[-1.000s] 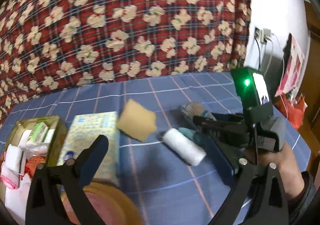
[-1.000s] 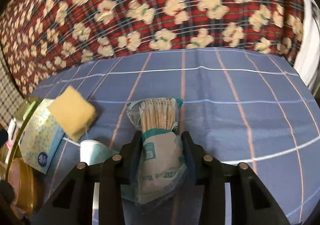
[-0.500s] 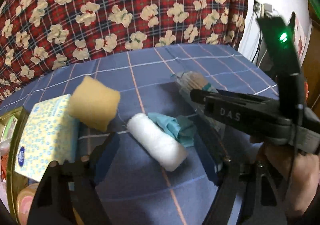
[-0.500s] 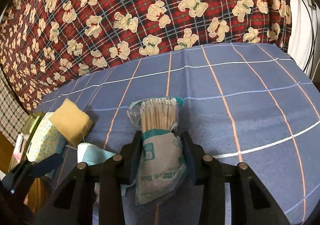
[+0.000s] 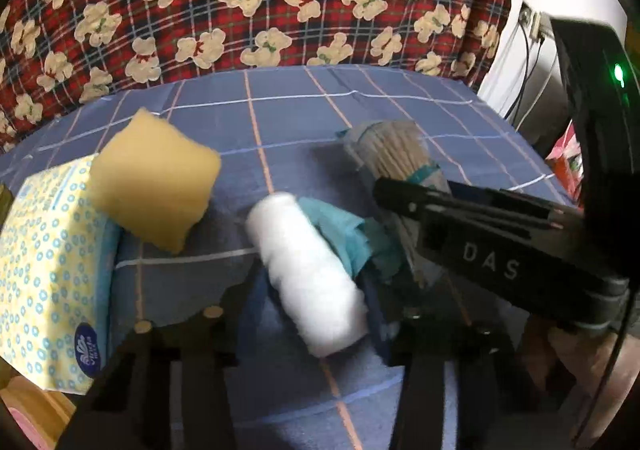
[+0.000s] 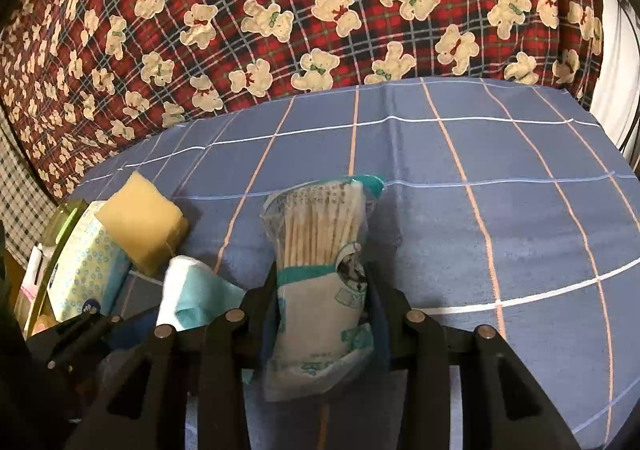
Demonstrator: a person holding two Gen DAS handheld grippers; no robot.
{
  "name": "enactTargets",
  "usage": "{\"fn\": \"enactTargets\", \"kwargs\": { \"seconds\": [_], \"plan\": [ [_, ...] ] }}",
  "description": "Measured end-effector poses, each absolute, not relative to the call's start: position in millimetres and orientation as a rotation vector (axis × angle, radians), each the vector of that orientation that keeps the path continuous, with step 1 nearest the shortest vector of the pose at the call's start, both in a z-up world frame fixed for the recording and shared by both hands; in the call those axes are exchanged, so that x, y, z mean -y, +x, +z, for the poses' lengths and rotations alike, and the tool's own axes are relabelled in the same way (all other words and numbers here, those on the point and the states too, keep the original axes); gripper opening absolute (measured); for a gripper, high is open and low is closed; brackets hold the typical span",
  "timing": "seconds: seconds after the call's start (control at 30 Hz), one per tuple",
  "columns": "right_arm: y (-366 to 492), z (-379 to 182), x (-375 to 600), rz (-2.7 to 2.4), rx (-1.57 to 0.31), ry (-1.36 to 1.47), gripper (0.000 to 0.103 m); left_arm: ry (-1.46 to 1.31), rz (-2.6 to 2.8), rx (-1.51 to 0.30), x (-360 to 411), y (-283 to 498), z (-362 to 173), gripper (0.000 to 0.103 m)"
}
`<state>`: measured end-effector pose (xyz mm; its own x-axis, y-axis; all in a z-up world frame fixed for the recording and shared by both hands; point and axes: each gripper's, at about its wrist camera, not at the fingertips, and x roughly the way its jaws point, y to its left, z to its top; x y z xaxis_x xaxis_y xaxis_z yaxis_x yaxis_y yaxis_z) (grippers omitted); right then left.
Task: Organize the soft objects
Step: 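Grasp the white cotton roll with left gripper while right gripper holds swab bag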
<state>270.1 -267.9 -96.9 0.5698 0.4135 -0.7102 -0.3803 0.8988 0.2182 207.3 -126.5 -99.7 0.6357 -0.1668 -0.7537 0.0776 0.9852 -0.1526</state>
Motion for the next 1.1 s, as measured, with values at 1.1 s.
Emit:
{"fn": "enactTargets", "kwargs": {
  "seconds": [1.1],
  "plan": [
    [256.7, -85.7, 284.5, 0.438, -0.747, 0.114, 0.04, -0.037, -0.179, -0.655, 126.5, 174.3, -69.3, 0.038]
  ]
}}
